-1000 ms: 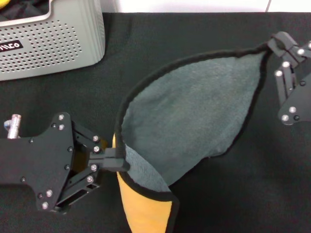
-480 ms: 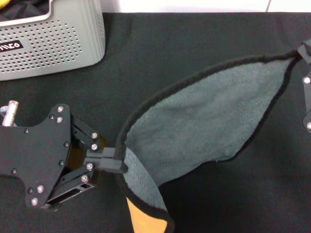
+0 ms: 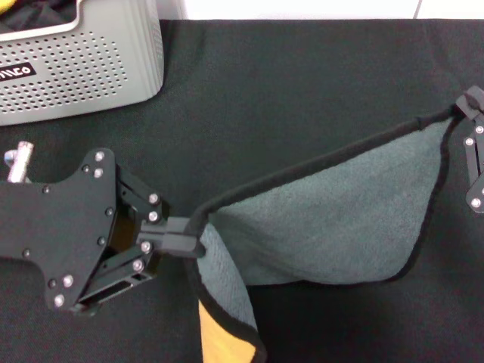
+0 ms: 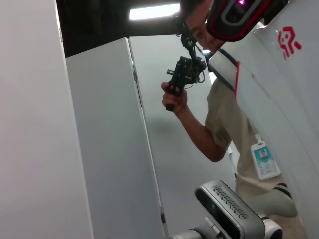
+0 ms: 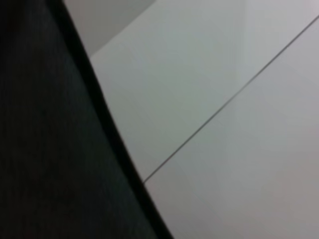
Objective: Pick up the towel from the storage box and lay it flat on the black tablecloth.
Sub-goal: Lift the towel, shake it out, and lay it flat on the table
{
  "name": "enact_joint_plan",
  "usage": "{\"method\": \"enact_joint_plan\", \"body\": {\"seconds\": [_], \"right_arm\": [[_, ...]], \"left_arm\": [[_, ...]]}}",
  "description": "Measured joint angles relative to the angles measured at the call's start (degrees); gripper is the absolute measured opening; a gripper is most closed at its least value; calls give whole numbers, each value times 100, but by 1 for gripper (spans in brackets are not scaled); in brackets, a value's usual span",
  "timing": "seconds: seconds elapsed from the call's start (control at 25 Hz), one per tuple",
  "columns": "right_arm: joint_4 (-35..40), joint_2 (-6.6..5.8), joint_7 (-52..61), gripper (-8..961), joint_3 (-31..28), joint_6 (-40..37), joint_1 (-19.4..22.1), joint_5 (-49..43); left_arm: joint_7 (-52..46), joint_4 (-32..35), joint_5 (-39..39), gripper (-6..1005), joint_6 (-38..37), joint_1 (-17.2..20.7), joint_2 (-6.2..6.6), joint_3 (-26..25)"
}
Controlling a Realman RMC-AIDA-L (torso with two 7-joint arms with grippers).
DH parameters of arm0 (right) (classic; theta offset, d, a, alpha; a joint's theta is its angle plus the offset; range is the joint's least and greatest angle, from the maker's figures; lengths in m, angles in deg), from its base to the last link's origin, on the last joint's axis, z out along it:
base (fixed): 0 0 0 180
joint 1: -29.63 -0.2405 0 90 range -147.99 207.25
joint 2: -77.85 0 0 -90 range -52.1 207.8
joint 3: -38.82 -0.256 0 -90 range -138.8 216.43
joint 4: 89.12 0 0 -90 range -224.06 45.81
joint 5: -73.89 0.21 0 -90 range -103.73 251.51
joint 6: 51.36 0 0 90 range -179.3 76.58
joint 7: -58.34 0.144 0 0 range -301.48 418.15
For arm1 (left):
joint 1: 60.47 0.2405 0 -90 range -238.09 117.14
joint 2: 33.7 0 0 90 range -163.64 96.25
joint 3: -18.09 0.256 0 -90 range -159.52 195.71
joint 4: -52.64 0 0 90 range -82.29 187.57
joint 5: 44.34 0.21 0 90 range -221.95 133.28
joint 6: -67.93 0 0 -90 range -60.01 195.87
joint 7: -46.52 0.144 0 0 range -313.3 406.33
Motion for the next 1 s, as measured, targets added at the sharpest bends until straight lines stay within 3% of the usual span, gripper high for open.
{"method": "enact_joint_plan", "body": {"seconds": [0.24,0.44,0.56,0.72,1.0], "right_arm": [[85,-14,25,6,34,191,2,-111],[155,7,48,6,146,161,52,-370],[135,-10,121,6,192,191,-45,-375],[-155,-44,501,6,173,217,-461,-373],[-863,-22,1062,6,31,522,-1625,-329]], "left_arm": [[-93,-199,283,6,6,-218,-119,-213],[-214,-273,1089,6,22,-435,-382,-473],[-205,-422,1576,6,51,-479,-533,-1033],[-145,-532,2142,6,190,-492,-618,-1720],[-141,-488,2568,7,851,-531,-612,-1946]]}}
